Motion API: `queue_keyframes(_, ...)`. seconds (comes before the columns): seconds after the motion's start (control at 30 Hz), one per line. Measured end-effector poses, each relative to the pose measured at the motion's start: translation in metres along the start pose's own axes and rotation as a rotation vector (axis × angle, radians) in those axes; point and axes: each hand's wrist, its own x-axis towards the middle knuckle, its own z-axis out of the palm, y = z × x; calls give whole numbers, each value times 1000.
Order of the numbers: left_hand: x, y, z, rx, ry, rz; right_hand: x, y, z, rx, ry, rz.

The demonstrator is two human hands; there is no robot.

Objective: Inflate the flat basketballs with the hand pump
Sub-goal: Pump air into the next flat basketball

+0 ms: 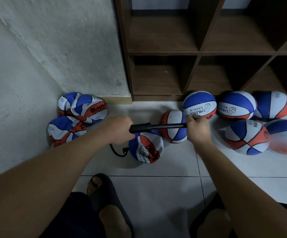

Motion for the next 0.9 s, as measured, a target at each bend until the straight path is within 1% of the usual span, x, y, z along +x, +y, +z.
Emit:
queue_keyframes(0.1,0,2,0,5,-11,1,2,2,-2,4,19,13)
queue_keyframes(0.2,-2,13,3,26,-16,7,-14,1,19,-64,25,-17)
queue_keyframes(0.27,-3,19,8,49,-3,-1,-26,0,33,-100,3,-29)
queue_keyframes(0.4,-4,24,19,48,-29,15,-48,-3,51,-137,-51,-74)
queue_keyframes(0.47,-4,25,22,79,-31,28,-57,-1,59,-116,-85,-94)
queue_keyframes(0.57,-3,22,25,111,-43,53,-63,4,68,-67,-126,-76)
queue_keyframes(0.67,-3,18,26,95,-68,55,-62,8,69,-59,-155,-87)
queue_keyframes(0.77,-4,17,28,54,-79,49,-55,9,64,-106,-178,-107)
queue_keyframes(0.83,-3,13,27,28,-69,35,-43,11,55,-132,-154,-89)
queue_keyframes(0.9,-3,4,24,40,-43,3,-27,13,37,-102,-93,-30)
